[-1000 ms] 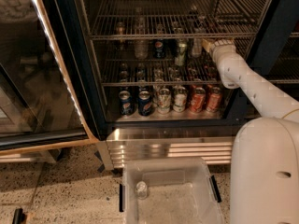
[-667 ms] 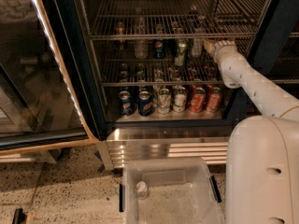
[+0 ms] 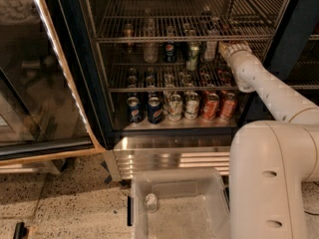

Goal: Pick coke can from middle shelf of fridge

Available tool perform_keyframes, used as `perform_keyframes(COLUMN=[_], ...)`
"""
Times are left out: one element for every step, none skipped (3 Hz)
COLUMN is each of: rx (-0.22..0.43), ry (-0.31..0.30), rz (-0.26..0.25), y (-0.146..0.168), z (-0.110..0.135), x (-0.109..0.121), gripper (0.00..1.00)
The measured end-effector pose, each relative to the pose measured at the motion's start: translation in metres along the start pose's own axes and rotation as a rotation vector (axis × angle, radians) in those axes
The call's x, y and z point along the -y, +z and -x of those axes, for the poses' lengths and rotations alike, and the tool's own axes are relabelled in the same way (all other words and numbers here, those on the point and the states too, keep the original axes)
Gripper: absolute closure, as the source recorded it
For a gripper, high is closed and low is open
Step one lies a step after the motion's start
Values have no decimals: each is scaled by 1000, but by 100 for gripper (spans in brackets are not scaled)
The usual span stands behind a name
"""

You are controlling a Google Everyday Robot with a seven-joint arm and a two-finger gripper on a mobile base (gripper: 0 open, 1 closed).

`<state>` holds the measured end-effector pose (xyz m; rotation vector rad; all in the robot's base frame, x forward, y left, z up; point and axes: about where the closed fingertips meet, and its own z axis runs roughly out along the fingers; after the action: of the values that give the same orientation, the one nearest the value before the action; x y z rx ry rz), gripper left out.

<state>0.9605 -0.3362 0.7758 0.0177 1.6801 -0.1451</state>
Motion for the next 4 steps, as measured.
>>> perform_keyframes(rx=[20, 19, 19, 25], ry=[-37, -37, -37, -14], rz=[23, 18, 17, -5], y=[23, 25, 25, 18], z=[11, 11, 12, 8], x=[-15, -14, -14, -8], gripper=[41, 41, 41, 40])
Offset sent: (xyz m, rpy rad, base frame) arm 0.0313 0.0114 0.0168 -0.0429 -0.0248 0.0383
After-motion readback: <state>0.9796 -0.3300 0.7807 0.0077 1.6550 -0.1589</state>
